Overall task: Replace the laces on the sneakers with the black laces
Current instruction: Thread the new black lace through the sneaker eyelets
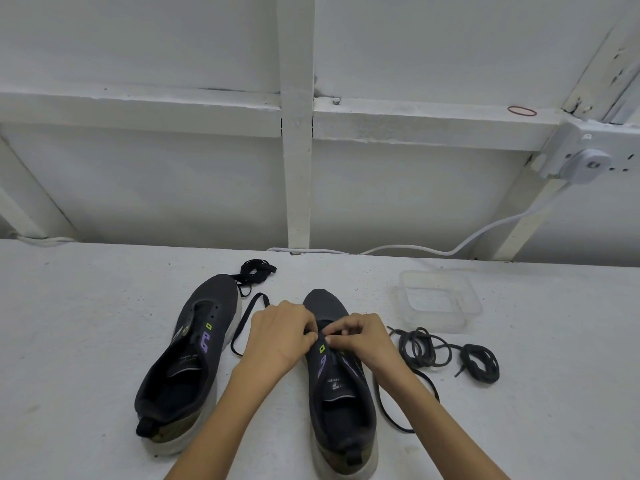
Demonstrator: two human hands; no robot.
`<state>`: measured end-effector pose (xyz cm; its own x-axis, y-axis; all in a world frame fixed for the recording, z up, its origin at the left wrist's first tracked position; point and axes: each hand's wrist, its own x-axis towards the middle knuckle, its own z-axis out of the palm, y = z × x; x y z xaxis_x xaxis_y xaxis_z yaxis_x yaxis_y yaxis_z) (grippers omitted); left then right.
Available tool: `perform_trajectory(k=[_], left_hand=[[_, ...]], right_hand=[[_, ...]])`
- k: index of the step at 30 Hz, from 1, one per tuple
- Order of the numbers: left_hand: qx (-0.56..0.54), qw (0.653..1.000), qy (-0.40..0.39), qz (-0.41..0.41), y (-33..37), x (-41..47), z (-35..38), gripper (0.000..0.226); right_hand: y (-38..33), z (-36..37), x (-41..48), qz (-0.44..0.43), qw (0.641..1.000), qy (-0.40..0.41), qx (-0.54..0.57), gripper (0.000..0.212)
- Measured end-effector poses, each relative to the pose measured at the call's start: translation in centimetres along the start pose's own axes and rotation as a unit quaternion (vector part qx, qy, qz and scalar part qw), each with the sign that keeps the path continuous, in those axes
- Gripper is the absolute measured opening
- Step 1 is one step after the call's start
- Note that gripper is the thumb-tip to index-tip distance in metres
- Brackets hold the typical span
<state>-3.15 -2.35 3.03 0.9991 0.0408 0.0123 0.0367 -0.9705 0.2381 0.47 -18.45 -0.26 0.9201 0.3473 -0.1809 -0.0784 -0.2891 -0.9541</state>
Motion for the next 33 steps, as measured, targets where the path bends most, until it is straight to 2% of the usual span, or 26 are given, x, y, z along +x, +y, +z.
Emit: perform_trajectory(k=[5, 11, 25, 28, 31, 33], left_hand=[[-0.069, 0.996, -0.043, -0.031, -0.8, -0.1, 0.4, 0.011], [-0.087, 0.995, 0.003, -0.048, -0.3, -0.8, 0.9, 0.015], [-0.121, 0.991, -0.009, -0.060, -0.5, -0.3, 1.7, 0.018], [-0.200, 0.975, 0.004, -0.097, -0.9, -0.6, 2.0, 0.015], [-0.308, 0.939, 0.050, -0.144, -1.1, -1.3, 3.2, 0.017], [-0.342, 0.925, 0.065, -0.152, -1.1, -2.1, 4.0, 0.018]], right_hand=[[0.2, 0.0, 0.0, 0.006, 1.000, 0.001, 0.011, 0.017], [0.2, 0.0, -0.1, 0.005, 1.000, 0.000, 0.011, 0.015], [0.6, 0.3, 0.0, -0.015, 0.999, 0.014, -0.038, 0.014], [0.8, 0.3, 0.2, -0.044, 0.994, 0.012, -0.096, 0.016], [1.2, 0.6, 0.4, -0.062, 0.984, 0.008, -0.167, 0.008], [1.4, 0.7, 0.3, -0.059, 0.980, 0.014, -0.191, 0.007]])
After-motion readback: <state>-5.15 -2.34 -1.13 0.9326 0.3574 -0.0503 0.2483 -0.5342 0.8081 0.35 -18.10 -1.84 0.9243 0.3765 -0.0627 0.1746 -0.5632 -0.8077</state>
